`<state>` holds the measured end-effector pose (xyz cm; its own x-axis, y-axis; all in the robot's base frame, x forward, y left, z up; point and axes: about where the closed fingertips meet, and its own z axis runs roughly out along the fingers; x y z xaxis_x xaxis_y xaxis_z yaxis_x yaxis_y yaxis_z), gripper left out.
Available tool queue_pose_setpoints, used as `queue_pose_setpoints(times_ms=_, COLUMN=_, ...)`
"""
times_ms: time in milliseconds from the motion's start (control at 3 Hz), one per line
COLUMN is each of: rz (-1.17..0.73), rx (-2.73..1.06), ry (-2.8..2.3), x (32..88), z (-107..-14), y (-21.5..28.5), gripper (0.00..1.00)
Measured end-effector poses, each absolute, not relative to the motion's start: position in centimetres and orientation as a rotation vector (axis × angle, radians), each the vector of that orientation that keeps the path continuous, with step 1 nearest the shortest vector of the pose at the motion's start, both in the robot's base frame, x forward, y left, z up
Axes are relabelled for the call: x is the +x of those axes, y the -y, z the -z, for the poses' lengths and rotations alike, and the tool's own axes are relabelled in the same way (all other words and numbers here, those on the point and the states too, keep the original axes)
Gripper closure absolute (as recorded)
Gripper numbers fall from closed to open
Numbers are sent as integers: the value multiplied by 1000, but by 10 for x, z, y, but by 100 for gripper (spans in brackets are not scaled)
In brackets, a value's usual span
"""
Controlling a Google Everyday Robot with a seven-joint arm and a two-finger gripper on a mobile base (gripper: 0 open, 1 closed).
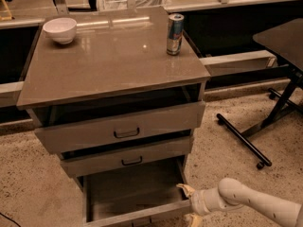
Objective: Close bottom drawer
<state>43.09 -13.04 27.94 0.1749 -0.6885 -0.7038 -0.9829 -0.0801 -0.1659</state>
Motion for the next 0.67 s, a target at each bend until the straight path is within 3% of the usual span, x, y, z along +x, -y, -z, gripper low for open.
queue_pose_setpoints(times_ms=667, rz=-620, rx=-1873, ry=-1494, x=415, z=-245, y=114, gripper=42)
